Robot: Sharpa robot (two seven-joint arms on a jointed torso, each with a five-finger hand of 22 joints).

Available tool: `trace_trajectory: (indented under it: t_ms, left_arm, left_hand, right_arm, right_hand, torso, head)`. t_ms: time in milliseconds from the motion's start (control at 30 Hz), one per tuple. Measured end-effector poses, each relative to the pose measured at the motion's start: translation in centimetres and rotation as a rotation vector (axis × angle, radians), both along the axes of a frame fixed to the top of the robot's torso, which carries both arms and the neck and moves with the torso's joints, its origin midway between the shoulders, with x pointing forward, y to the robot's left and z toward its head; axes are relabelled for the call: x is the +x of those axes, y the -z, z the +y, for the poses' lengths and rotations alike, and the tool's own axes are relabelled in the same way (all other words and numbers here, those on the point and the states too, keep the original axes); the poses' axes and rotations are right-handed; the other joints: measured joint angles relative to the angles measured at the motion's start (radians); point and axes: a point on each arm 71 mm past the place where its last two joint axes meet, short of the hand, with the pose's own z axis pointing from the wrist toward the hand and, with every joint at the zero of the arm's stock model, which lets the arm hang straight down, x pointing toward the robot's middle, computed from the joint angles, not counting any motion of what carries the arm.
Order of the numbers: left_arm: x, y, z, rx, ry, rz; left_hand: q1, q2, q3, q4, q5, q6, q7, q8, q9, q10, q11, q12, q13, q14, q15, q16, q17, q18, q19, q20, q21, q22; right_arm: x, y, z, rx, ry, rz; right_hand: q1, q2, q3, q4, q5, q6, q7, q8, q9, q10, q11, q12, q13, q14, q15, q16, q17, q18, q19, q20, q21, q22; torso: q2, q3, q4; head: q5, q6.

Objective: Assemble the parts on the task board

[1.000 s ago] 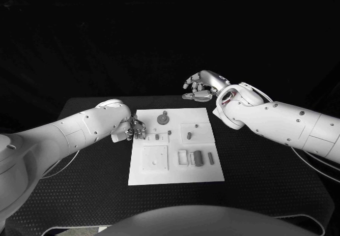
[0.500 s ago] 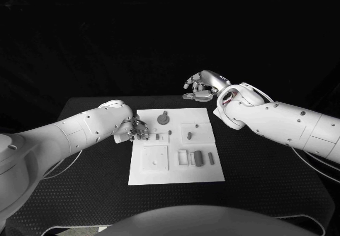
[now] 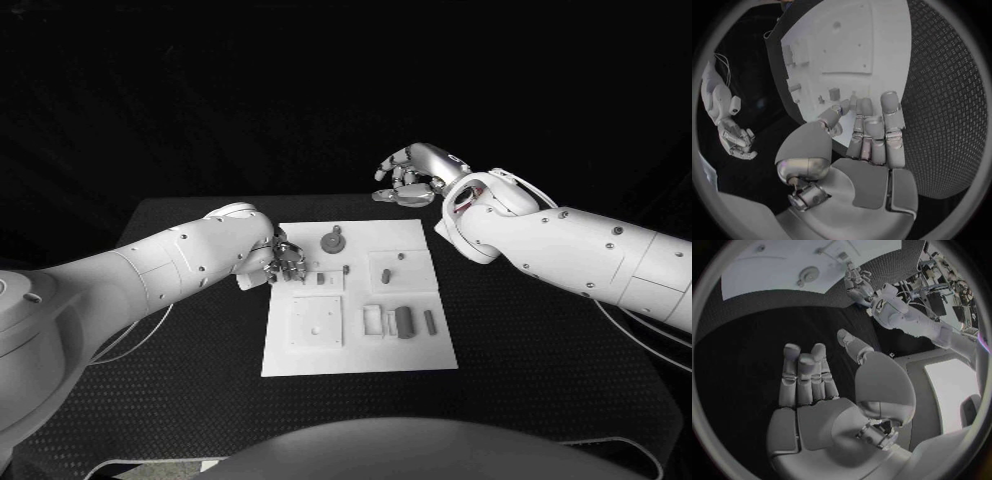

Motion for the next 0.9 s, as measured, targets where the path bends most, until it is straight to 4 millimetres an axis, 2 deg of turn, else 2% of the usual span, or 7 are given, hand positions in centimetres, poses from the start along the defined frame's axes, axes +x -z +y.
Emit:
trace_trajectory:
  t_ms: [900]
  left_arm:
    - [-0.16,0.08,-0.38,-0.004,0.012,0.008]
  left_hand:
    - [0.001,-0.001,-0.001,0.001,-0.011,0.000,0.000,0.000,0.000,-0.001,-0.001,0.000,0.000,0.000,0.000,0.000,0.000,0.000,-0.006,-0.002,0.000,0.001]
  right_arm:
    - [0.05,0.06,-0.12,-0.003,0.002,0.005]
  right_hand:
    - [0.000,0.000,0.000,0.000,0.000,0.000,0.002,0.000,-0.001,0.000,0.000,0.000,-0.001,0.000,0.000,0.000,0.000,0.000,0.000,0.000,0.000,0.000]
  torso:
    - [0.000,-0.0012,0.0009]
  head:
    - [0.001,0.000]
